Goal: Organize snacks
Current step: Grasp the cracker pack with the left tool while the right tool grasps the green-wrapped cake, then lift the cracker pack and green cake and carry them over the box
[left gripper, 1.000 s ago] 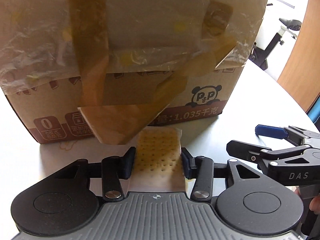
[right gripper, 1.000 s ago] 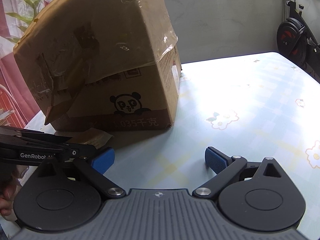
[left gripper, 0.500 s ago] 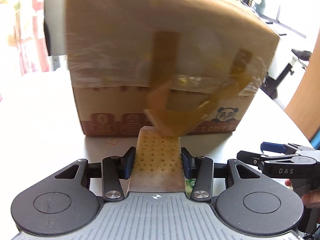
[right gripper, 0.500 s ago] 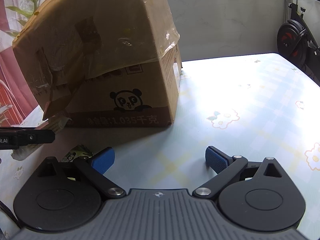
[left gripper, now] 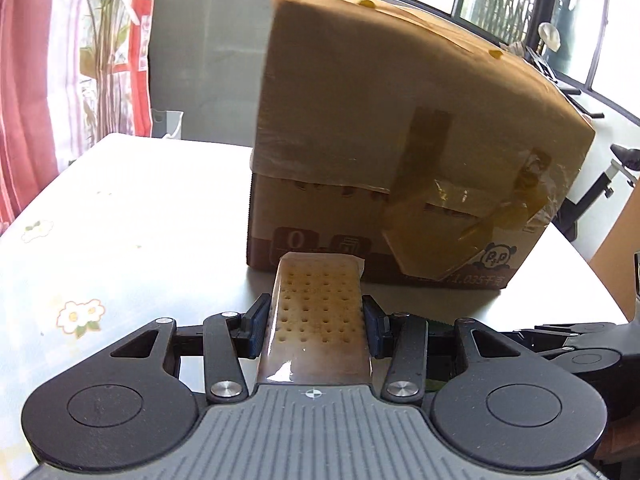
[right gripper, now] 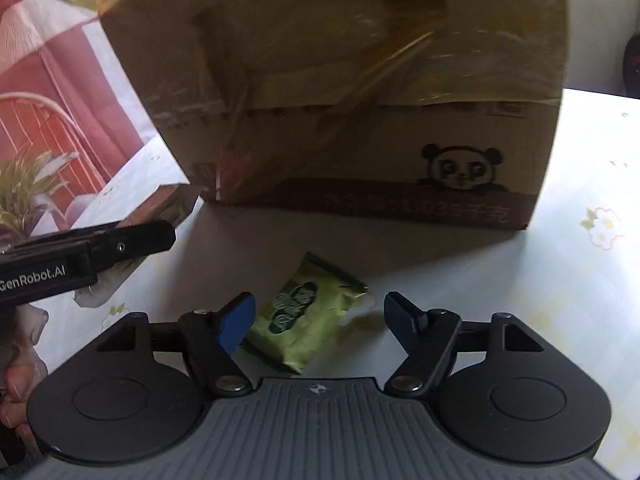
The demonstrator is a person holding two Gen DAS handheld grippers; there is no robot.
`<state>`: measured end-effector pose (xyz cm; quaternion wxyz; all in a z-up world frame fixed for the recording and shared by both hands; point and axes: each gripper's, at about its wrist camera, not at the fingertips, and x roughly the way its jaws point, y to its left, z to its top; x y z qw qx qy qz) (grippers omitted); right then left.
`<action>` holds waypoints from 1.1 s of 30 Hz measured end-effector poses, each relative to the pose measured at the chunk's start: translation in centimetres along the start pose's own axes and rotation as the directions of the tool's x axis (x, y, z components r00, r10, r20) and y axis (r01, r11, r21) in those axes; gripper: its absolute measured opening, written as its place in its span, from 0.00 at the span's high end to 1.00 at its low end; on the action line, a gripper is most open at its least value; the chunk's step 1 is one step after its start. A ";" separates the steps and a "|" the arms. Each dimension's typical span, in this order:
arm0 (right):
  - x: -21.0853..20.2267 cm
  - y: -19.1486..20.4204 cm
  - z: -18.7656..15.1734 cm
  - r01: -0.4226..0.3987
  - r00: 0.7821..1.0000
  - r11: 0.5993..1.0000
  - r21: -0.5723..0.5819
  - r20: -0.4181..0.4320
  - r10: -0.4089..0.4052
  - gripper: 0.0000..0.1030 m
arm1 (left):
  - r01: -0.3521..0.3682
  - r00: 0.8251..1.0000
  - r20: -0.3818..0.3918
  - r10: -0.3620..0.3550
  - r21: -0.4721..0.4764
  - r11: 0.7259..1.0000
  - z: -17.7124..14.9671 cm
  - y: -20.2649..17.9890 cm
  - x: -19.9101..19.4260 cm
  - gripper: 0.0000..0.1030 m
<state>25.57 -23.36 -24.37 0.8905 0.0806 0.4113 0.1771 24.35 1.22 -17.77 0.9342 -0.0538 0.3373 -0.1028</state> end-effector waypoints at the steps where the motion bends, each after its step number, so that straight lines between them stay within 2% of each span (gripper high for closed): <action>1: 0.4 0.6 0.2 0.025 1.000 1.000 -0.007 -0.001 -0.025 0.32 | -0.004 1.000 0.005 0.004 -0.010 1.000 0.0 0.3 -0.2 0.52; 5: 1.7 2.1 0.9 0.082 0.997 0.996 -0.025 -0.007 -0.082 0.38 | -0.028 0.999 0.019 0.028 -0.033 0.999 -0.1 1.1 -0.8 0.52; 10: 3.0 4.5 -0.1 0.179 0.984 0.971 -0.160 0.015 -0.179 0.41 | -0.040 0.999 0.020 0.041 -0.045 0.998 -0.2 1.2 -0.9 0.52; 17: 2.3 3.0 -1.5 0.156 0.986 0.971 -0.178 0.086 -0.143 0.58 | -0.055 0.998 -0.011 0.055 -0.041 0.998 -1.0 1.2 0.0 0.52; 23: 1.2 1.9 -2.9 0.151 0.984 0.974 -0.171 0.125 -0.130 0.59 | -0.058 0.998 -0.042 0.057 -0.029 0.998 -1.5 1.1 0.1 0.52; 33: -1.2 0.4 -3.5 0.074 0.986 0.995 -0.063 0.153 -0.064 0.60 | -0.070 0.997 -0.044 0.069 -0.015 0.997 -1.8 0.8 -0.1 0.52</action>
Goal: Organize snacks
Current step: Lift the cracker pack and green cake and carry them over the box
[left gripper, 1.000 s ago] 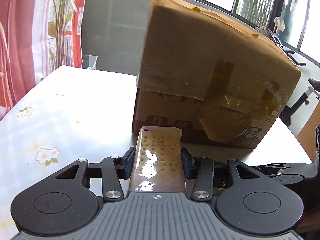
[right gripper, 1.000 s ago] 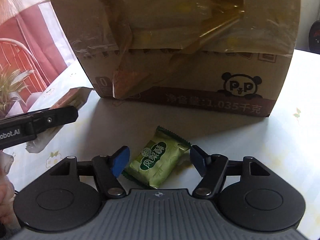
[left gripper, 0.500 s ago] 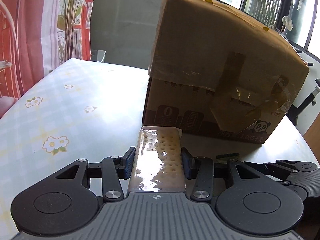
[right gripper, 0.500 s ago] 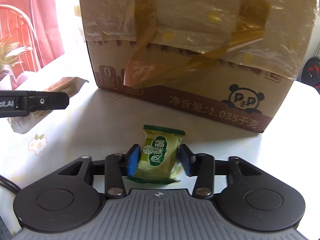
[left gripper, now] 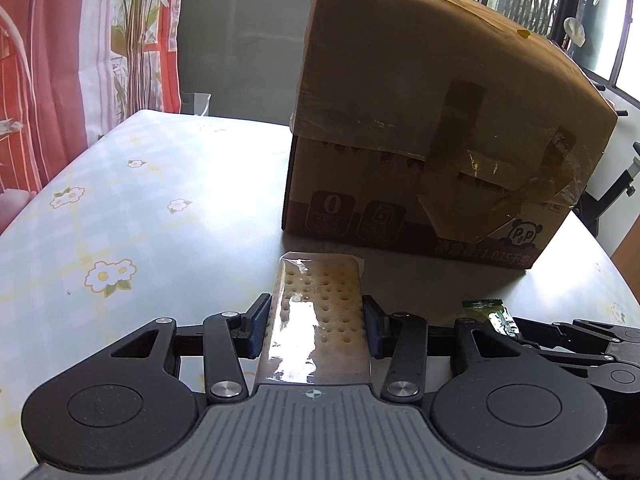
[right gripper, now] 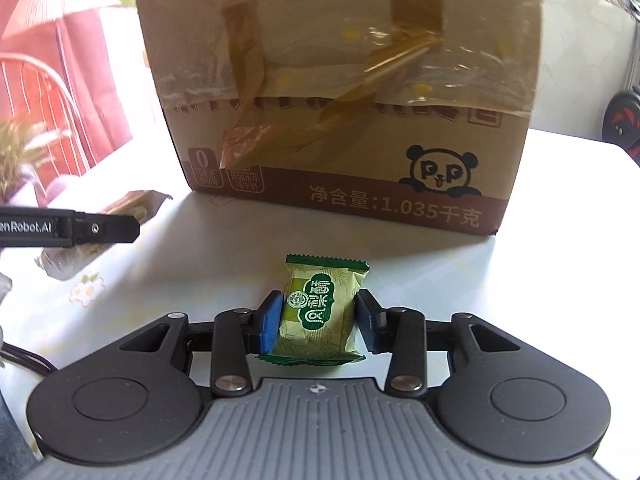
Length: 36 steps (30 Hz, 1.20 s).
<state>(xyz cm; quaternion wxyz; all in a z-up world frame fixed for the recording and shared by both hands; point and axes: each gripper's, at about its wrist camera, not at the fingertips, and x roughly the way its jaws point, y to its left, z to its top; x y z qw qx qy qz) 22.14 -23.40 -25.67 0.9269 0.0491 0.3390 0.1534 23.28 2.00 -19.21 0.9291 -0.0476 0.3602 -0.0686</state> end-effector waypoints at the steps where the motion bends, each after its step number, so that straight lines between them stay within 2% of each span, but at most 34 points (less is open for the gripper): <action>1: -0.5 -0.2 0.0 -0.011 1.000 1.000 0.016 0.008 0.011 0.60 | -0.003 1.000 0.001 0.003 0.003 1.000 0.0 0.0 0.0 0.52; 6: -2.2 -0.3 0.6 -0.057 0.996 0.997 0.055 0.069 0.053 0.60 | -0.012 1.000 0.015 0.011 0.022 1.000 0.1 -0.5 -0.3 0.52; 11: -4.3 -0.6 1.8 -0.086 0.987 0.996 0.032 0.136 0.081 0.60 | -0.016 0.999 0.038 0.015 0.034 0.999 0.2 -0.8 -0.9 0.52; 19: -8.0 -1.7 3.7 -0.105 0.965 0.994 0.006 0.243 0.101 0.60 | -0.020 0.988 0.156 0.015 0.030 0.999 3.1 -0.9 -3.7 0.52; 27: -11.6 -2.2 7.0 -0.107 0.928 0.994 -0.037 0.356 0.114 0.60 | 0.010 0.953 0.302 -0.038 0.096 0.995 7.7 -3.0 -6.8 0.52; 32: -12.5 -3.1 11.5 -0.097 0.891 0.994 -0.055 0.440 0.111 0.60 | 0.038 0.926 0.366 -0.097 0.167 0.985 11.5 -5.4 -7.4 0.52; 36: -10.9 -3.1 15.9 -0.037 0.885 0.993 -0.111 0.458 0.084 0.60 | 0.019 0.911 0.395 -0.118 0.246 0.969 15.2 -7.8 -6.1 0.52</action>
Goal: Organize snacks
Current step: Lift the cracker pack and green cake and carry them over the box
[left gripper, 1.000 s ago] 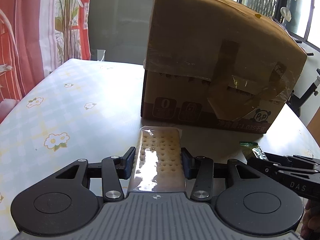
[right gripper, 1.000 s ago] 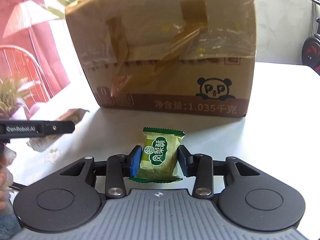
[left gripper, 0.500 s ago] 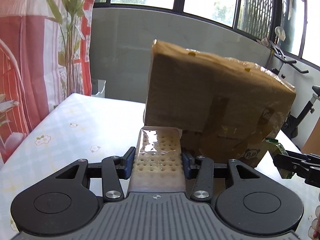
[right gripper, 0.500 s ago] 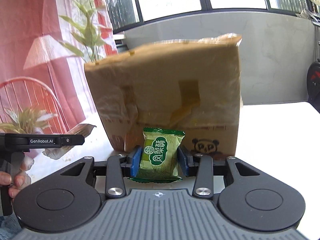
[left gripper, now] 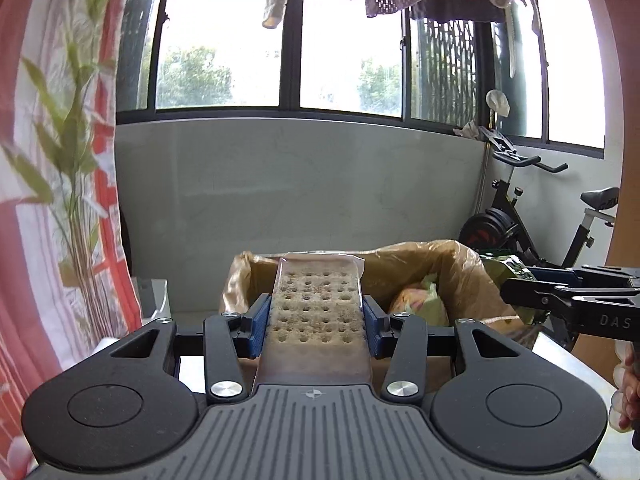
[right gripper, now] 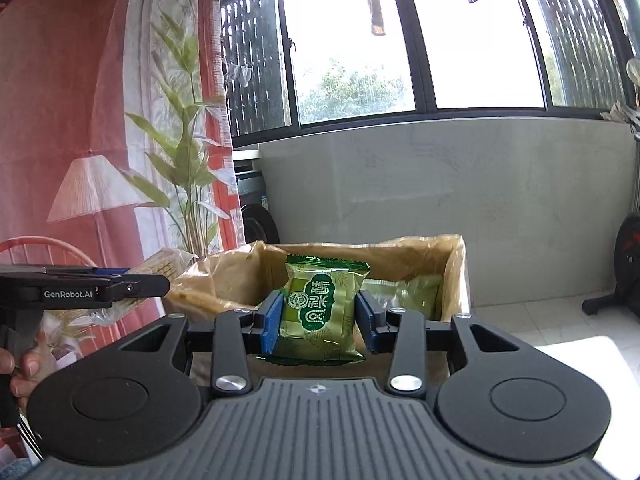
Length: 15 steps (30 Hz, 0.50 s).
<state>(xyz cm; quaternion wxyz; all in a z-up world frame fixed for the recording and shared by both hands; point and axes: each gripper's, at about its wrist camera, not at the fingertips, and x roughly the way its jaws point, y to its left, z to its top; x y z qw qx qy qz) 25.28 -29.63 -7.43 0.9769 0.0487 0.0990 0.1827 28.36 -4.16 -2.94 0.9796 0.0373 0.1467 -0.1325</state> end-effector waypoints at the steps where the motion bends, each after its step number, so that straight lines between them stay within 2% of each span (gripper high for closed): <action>1: 1.2 -0.1 0.6 0.012 1.000 1.000 -0.017 -0.012 -0.012 0.60 | -0.004 1.000 -0.004 0.004 0.010 1.000 0.8 -0.3 1.1 0.52; 4: 4.2 -0.7 1.5 0.049 0.997 0.999 -0.019 -0.056 -0.050 0.60 | -0.037 0.998 -0.059 0.037 -0.003 0.999 2.1 -0.9 4.6 0.52; 7: 6.4 -1.5 1.4 0.099 0.989 0.995 0.010 -0.108 -0.098 0.60 | -0.083 0.992 -0.096 0.085 0.027 0.996 2.0 -1.5 7.6 0.52; 11: 7.8 -2.1 0.2 0.129 0.975 0.991 -0.016 -0.180 -0.130 0.60 | -0.099 0.986 -0.135 0.102 0.025 0.995 1.3 -1.8 9.5 0.52; 15: 8.1 -2.3 -0.4 0.152 0.965 0.988 -0.042 -0.210 -0.157 0.60 | -0.092 0.981 -0.168 0.098 0.039 0.995 0.4 -1.8 10.1 0.52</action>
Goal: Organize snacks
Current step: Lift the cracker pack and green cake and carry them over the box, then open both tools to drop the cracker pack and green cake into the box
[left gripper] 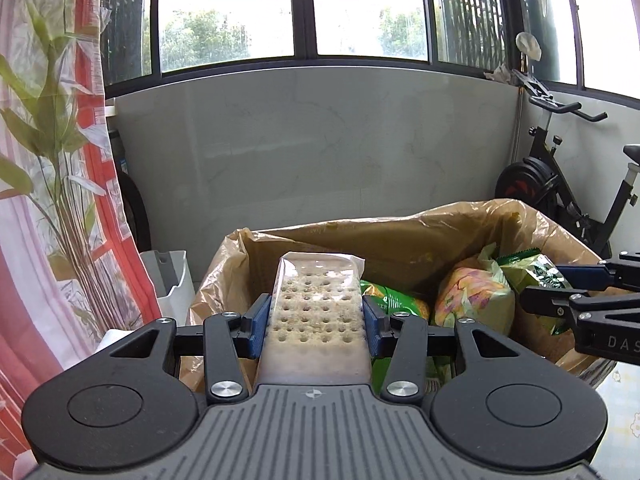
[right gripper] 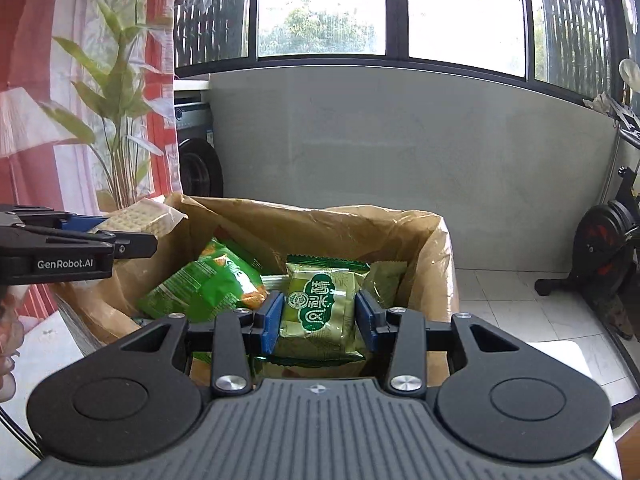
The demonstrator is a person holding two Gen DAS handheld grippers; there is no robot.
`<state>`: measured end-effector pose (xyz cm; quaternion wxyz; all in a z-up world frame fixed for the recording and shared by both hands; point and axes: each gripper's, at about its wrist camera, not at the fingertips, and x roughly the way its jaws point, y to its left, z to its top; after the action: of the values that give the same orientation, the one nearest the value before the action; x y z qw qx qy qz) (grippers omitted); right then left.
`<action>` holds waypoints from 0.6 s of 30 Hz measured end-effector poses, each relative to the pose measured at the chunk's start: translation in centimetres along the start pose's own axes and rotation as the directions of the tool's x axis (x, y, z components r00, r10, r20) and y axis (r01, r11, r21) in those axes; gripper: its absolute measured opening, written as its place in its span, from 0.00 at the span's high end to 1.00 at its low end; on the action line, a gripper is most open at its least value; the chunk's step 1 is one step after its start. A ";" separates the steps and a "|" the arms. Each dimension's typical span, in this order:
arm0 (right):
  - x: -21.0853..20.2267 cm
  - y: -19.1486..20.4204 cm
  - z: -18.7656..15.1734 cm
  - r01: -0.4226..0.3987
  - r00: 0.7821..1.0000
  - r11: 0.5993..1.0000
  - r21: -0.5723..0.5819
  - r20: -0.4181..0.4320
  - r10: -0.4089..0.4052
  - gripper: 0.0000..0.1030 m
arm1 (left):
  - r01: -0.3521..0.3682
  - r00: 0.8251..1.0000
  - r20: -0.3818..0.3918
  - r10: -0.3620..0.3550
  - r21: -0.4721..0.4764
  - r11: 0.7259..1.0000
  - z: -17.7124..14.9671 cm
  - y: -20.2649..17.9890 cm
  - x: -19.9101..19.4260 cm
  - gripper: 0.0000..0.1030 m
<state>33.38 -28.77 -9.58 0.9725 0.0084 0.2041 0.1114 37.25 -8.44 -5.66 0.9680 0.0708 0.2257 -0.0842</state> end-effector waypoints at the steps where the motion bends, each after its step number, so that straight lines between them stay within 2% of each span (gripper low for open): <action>1: 0.1 -0.1 -0.1 0.007 1.000 1.000 0.005 -0.006 -0.007 0.60 | 0.001 1.000 -0.007 -0.001 0.001 1.000 -0.1 0.0 0.2 0.52; 7: 0.4 -0.5 -0.1 0.033 0.999 0.999 0.000 -0.037 -0.033 0.59 | 0.004 0.999 -0.045 -0.004 -0.009 1.000 -0.6 1.1 1.0 0.52; 18: 0.6 0.1 0.0 0.050 0.997 0.998 -0.035 -0.058 -0.052 0.58 | -0.007 0.998 -0.059 0.007 0.000 1.000 -0.8 1.5 0.9 0.51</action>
<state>33.89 -28.57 -9.77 0.9686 -0.0164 0.2310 0.0904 37.93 -6.98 -6.65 0.9612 0.0741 0.2537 -0.0787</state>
